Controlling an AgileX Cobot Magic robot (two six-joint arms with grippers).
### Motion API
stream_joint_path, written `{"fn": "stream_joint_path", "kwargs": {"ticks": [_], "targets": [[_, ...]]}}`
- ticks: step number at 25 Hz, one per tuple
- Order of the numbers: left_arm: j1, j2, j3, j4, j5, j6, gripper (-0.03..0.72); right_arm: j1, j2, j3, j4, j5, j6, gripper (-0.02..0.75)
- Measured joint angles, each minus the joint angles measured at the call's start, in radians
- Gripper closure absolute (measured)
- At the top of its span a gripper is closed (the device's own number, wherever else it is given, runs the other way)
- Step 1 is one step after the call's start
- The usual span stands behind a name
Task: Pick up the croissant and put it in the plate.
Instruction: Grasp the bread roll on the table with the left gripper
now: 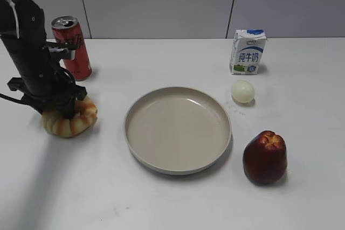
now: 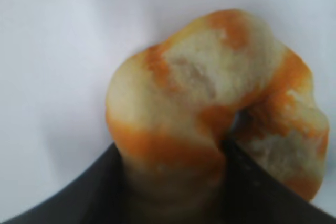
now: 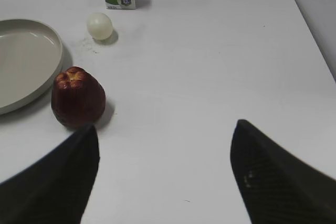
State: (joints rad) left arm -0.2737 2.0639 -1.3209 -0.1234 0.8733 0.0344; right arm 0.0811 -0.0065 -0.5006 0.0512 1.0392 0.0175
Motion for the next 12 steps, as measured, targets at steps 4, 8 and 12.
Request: {"fn": "stream_joint_path", "kwargs": {"ticks": [4,8,12], "targets": [[0.000,-0.013,0.001,-0.010,0.004,0.000,0.468,0.000,0.000,0.000,0.000,0.000,0.000,0.150],[0.000,-0.072,0.009,-0.017,0.044,0.000,0.468,0.000,0.000,0.000,0.000,0.000,0.000,0.150],[-0.044,-0.175,0.011,-0.052,0.087,0.051,0.468,0.000,0.000,0.000,0.000,0.000,0.000,0.150]]}}
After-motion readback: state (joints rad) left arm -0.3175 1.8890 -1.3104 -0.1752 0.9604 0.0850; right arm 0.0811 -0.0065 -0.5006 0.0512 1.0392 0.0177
